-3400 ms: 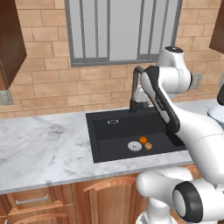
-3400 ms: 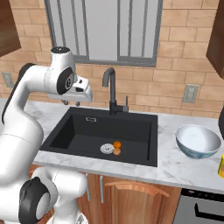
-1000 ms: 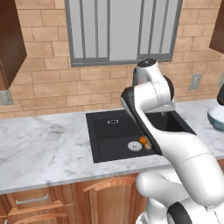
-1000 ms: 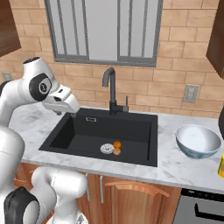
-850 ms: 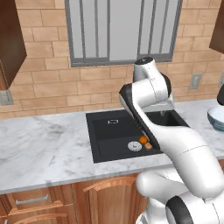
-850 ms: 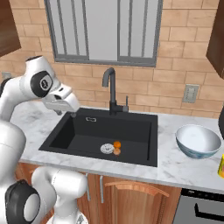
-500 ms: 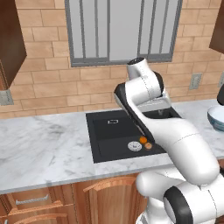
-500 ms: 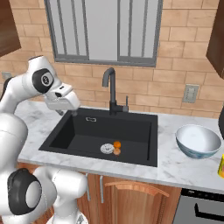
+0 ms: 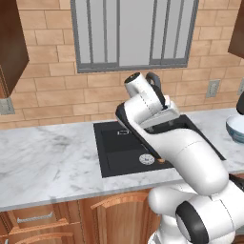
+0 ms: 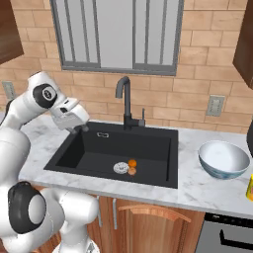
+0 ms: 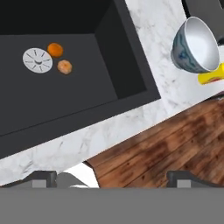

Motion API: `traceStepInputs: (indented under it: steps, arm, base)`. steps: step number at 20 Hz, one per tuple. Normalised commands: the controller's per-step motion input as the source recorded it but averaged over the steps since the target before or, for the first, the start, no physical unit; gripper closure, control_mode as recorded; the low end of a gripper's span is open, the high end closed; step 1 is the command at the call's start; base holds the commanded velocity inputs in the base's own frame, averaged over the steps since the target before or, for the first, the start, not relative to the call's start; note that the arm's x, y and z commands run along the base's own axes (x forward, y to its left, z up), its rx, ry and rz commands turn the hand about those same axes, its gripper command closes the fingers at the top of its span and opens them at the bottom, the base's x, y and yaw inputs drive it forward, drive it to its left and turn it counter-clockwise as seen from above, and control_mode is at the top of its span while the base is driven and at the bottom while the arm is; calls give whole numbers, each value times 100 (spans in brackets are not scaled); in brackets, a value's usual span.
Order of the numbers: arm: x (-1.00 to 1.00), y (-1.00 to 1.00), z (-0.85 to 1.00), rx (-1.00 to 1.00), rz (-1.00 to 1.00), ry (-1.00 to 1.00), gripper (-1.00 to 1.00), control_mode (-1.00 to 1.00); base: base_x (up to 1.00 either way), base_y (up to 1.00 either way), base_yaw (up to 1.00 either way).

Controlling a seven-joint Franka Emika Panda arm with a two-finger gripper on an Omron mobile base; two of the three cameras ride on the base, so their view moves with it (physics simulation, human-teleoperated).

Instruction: Remove the tangerine and tangerine from the sink. Then move the bowl and cup from the counter to the sink for washing.

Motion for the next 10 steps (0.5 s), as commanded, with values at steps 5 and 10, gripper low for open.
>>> traceStepInputs:
  steps: [5, 10]
  arm:
    - [23, 0, -14, -1, 0, 8, -100, -100]
    - [26, -10, -6, 5, 2, 18, -100, -100]
  base:
    - [0, 0, 0]
    - [0, 0, 0]
